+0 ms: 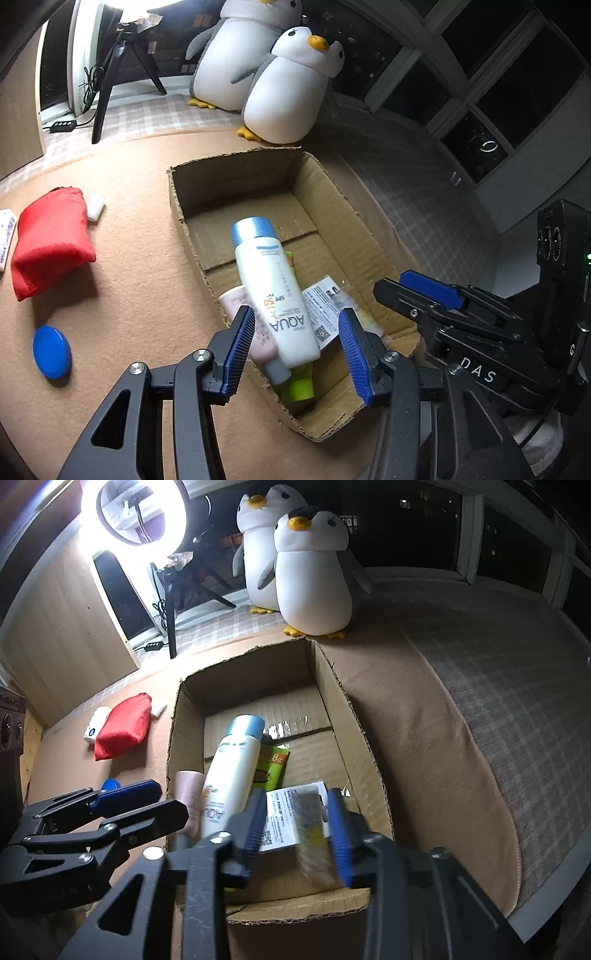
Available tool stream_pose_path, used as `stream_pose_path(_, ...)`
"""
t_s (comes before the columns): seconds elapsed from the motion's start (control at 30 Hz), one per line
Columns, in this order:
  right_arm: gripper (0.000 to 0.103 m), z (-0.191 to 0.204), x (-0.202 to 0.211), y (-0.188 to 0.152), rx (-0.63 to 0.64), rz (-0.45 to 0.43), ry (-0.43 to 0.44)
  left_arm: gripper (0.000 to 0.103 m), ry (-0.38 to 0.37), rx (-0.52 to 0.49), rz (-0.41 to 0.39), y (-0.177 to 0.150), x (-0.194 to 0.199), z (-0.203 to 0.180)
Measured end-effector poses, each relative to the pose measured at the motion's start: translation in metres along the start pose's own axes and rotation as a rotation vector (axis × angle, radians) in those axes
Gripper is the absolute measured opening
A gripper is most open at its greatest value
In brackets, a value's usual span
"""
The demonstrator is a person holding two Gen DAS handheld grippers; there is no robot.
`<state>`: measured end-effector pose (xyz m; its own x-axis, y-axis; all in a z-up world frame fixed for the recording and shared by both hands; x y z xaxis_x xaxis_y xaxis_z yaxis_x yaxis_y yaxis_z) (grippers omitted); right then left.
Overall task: Organize objects
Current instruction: 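Carry the pink bottle and patterned stick into the box and open both tools, then move the left tool down over the blue round lid and close it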
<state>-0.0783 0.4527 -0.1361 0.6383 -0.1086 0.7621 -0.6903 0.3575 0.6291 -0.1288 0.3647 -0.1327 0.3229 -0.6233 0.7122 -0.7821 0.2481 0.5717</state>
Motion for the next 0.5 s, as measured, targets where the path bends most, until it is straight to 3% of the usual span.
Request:
stream_pose_path(0.4,0.038,0.017,0.002,-0.003,-0.004,0.011,0.019,0.051,0.056,0.025,-0.017,-0.008,0.024,0.037)
stream_pose_path(0.5,0.044,0.027,0.004,-0.003,-0.001,0.006,0.031,0.051,0.091,0.040,-0.024,-0.012,0.034,0.059)
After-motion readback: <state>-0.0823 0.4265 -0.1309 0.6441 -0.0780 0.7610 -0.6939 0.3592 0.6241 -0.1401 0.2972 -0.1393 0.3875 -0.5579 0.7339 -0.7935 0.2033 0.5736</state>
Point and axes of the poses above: each gripper's, at about its wrist camera, not at the fingertips, and x roughly against the way its jaws point, z to its left, y to its top, the point moved 8 cm from there along -x, roughly the way its jaws point, and after that the axes turned 9 degrees about -z, right-handed, at the moved point
